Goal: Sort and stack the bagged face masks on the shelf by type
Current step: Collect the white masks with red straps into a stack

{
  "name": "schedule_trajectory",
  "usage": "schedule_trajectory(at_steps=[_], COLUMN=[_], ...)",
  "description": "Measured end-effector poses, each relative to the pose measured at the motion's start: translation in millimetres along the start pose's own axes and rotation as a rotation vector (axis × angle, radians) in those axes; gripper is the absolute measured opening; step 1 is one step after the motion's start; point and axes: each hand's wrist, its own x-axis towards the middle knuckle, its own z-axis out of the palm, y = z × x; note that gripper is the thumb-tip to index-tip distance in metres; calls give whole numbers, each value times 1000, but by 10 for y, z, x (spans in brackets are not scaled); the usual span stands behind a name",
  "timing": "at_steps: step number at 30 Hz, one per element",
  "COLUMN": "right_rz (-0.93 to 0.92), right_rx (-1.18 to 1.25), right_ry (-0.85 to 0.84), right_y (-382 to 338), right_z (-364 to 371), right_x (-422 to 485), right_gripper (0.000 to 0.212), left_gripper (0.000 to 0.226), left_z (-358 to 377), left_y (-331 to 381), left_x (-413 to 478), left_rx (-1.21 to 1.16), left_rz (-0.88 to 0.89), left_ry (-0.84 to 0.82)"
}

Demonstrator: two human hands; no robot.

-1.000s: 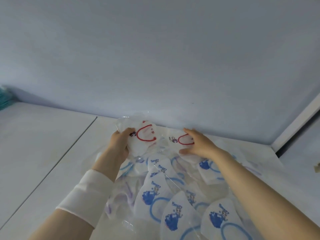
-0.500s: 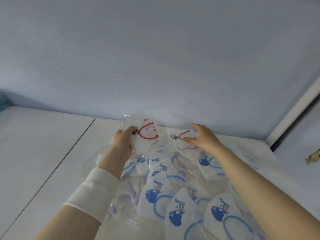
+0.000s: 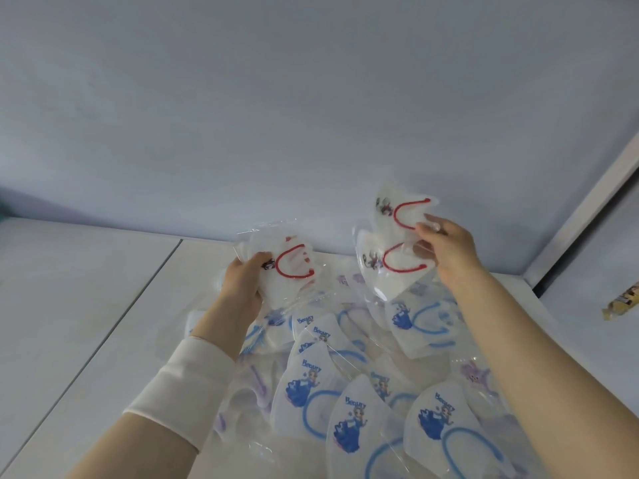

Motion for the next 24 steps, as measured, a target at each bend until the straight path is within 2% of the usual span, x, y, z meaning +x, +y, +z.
schedule_trajectory(at_steps=[2, 4, 7, 10, 13, 15, 19, 24], right_rz=[64, 112, 98, 36, 44, 72, 43, -33], right_rx=[234, 345, 259, 233, 238, 213, 34, -64], right_ry=[-3, -22, -16, 30, 14, -48, -156, -110], right_y=[-118, -138, -16, 125, 153, 151, 250, 454], right_z=[-22, 33, 162, 250, 202, 69, -84, -7], right_x=[-67, -164, -336, -464, -490, -480, -610, -861], right_gripper=[27, 21, 23, 22, 20, 21, 26, 42], left_gripper=[30, 29, 20, 24, 25, 25, 13, 21], left_z=[92, 221, 414, 525, 531, 493, 478, 659], left_y=[-16, -53, -130, -238, -284, -259, -231, -369], left_x=[-39, -111, -256, -355, -379, -363, -367, -582], left_rx=[-3, -10, -47, 21, 113, 82, 100, 314], left_rz=[4, 11, 41, 111, 155, 174, 227, 361], left_ry=[-49, -117, -278, -417, -432, -435, -431, -508])
